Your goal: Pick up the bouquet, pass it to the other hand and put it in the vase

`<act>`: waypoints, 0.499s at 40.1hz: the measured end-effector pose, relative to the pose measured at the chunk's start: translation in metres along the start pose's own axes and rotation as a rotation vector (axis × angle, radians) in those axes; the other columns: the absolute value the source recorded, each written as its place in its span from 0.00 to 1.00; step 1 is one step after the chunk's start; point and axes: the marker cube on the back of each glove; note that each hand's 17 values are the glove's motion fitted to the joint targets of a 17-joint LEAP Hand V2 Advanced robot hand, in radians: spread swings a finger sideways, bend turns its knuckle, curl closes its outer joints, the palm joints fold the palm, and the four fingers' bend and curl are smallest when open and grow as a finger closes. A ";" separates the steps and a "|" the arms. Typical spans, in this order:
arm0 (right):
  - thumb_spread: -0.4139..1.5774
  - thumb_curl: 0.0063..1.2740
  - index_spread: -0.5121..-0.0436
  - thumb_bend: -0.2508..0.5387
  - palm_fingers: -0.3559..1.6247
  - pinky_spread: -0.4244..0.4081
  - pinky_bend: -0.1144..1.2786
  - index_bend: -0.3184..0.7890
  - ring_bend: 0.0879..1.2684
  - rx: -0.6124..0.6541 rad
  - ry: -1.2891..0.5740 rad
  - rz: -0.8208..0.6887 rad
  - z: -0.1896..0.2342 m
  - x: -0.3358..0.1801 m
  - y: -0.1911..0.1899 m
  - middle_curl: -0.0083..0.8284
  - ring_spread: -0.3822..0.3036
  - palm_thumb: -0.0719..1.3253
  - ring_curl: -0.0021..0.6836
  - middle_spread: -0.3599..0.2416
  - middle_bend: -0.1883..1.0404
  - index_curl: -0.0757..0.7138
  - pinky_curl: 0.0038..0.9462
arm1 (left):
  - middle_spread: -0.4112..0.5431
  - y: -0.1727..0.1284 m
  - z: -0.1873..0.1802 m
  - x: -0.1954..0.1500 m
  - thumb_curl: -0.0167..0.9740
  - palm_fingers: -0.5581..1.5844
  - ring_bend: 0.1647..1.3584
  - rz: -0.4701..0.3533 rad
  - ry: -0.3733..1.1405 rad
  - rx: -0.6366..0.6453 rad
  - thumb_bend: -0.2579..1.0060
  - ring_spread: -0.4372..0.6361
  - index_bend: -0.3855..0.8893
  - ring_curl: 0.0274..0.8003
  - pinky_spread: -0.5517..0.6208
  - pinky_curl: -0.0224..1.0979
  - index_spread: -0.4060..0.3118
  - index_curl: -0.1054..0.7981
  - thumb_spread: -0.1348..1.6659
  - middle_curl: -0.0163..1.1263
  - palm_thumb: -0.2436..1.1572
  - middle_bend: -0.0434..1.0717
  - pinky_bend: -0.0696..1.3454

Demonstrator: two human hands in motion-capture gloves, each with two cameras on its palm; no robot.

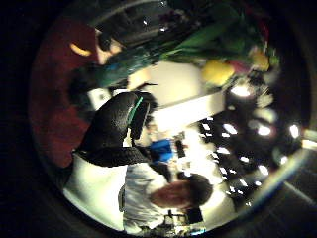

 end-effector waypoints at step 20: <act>0.57 0.49 0.65 0.30 0.89 0.17 0.58 0.71 0.78 0.059 0.067 -0.309 0.057 0.006 0.029 0.75 0.29 0.80 0.81 0.32 0.85 0.82 0.50 | 0.50 -0.029 0.056 0.023 0.42 0.67 0.42 -0.056 0.331 0.191 0.25 0.47 0.40 0.29 0.47 0.33 0.64 0.37 0.63 0.29 0.61 0.38 0.50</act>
